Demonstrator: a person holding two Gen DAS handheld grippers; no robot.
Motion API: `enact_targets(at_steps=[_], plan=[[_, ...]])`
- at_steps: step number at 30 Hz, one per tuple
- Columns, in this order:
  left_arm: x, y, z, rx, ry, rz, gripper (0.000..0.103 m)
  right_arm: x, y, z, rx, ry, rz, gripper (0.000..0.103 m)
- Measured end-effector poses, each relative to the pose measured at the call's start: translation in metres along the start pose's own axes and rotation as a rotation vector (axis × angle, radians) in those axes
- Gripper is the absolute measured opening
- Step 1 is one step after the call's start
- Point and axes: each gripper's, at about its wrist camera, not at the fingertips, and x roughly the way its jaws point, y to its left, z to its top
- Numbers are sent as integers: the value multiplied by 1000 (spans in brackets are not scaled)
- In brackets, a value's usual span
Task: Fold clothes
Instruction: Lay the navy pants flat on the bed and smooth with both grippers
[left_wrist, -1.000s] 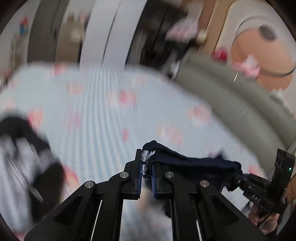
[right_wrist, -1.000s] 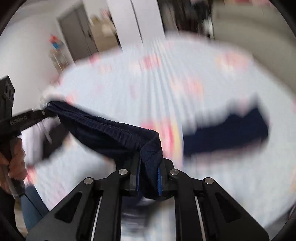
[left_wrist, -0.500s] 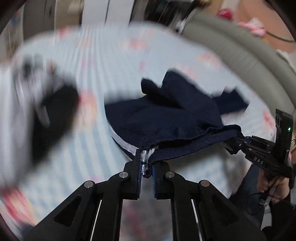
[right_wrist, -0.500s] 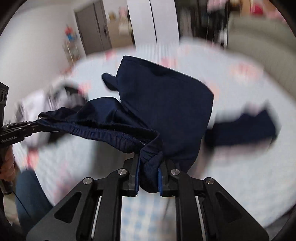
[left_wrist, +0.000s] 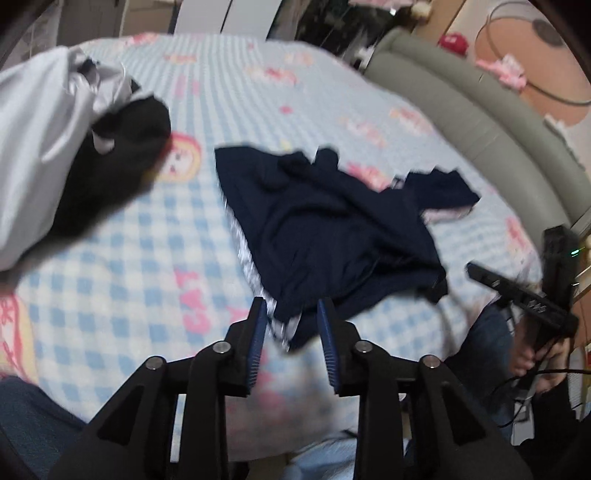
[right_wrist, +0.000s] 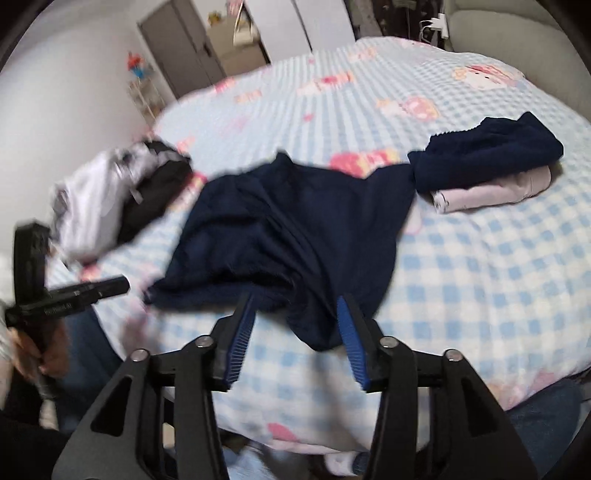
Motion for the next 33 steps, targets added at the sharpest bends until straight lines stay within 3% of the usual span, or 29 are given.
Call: enact_targets(at_steps=[1,4,6,8,9,10,15,18,20,23,26,27,30,33], plan=[[3,-3,2,17,3,3,32,0,-3,1,16,-7,8,52],[31,-15,1,91,75,29,32,25,7,2,-10,68,-35,52],[47,-23,-4,125,117,37,32,42,13,-1,-8,121,-15,52],[63,-23,-3,126,142,122,31,52,14,-5,27,157,-32,51],[71,-23,-3,125,154,165,27,55,12,-7,43,163,-61,51],[74,-17,-1,103,161,205,16,54,9,-6,57,159,-70,51],[48,1,7,30,73,271,12,34,-1,-1,67,120,-138,50],[27,6,2,-20,50,216,12,30,-2,0,27,135,-227,51],[20,5,-3,-23,50,202,12,31,-2,-3,25,154,-222,51],[18,8,-8,-47,48,160,14,25,4,-9,36,153,-177,51],[20,11,-6,-61,34,142,16,27,21,-12,10,155,-70,54],[27,12,-6,-64,57,155,19,32,26,-14,-1,168,-45,55],[49,15,-8,-73,126,195,24,54,29,-22,-24,218,-139,55],[44,21,-10,-115,88,245,18,57,14,-26,75,227,-132,55]])
